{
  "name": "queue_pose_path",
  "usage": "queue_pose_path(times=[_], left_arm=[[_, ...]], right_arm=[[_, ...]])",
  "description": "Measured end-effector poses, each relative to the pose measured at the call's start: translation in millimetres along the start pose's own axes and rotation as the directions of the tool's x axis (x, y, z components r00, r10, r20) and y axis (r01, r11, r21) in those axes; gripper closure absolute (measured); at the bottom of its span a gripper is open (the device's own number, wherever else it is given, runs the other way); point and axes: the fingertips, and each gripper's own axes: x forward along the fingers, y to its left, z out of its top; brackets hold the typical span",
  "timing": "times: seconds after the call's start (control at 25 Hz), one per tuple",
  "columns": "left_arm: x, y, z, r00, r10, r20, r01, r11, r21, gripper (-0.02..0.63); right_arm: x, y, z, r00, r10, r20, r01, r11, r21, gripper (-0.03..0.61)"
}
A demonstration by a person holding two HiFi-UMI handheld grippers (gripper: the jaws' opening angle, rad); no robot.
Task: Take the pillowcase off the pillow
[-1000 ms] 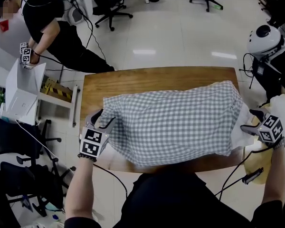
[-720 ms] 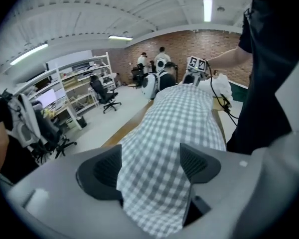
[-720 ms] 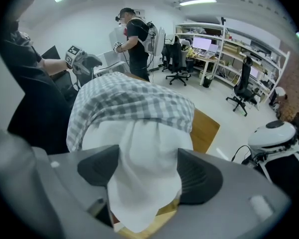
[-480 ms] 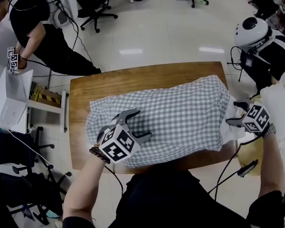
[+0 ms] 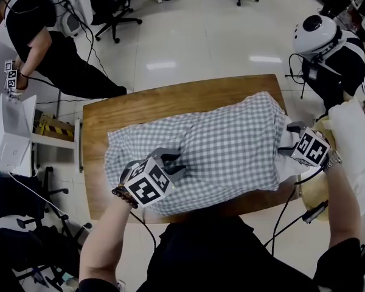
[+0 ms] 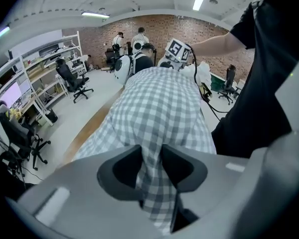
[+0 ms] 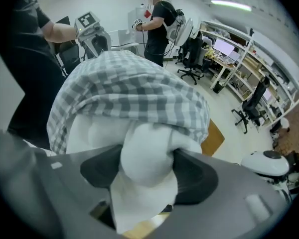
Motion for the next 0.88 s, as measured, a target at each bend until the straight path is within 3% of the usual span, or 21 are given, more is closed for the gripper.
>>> queue_pose_path(times=[0.12,0.36,0.68,0.88], left_arm=[[-15.9,-2.1,19.4,0.999,0.005,0.052,-0.005,1.000,-0.013,0.527],[-46.6,2.8,27.5,0.995,0.042,0.089,-0.041,0.999,-0.005,0.604],[-91.0,21.2,15.6,0.975,0.112,0.191,-0.104,0.993,-0.056,0.607],[-108.2,29.2,17.4,0.967,0.173,0.187,-0.158,0.983,-0.093,0.607]], right_arm=[[-12.8,-9.4,-3.1,0.999,-0.034,0.038,0.035,0.999,-0.005,0.397],[-34.8,-11.7,6.9,0.992,-0.089,0.089,0.089,0.996,0.007,0.514],[-43.2,-5.6,27.6,0.978,-0.195,0.073,0.198,0.980,-0.038,0.558],[-76.0,-20.1,21.5,0.951,-0.294,0.092,0.296,0.955,-0.016,0.561]])
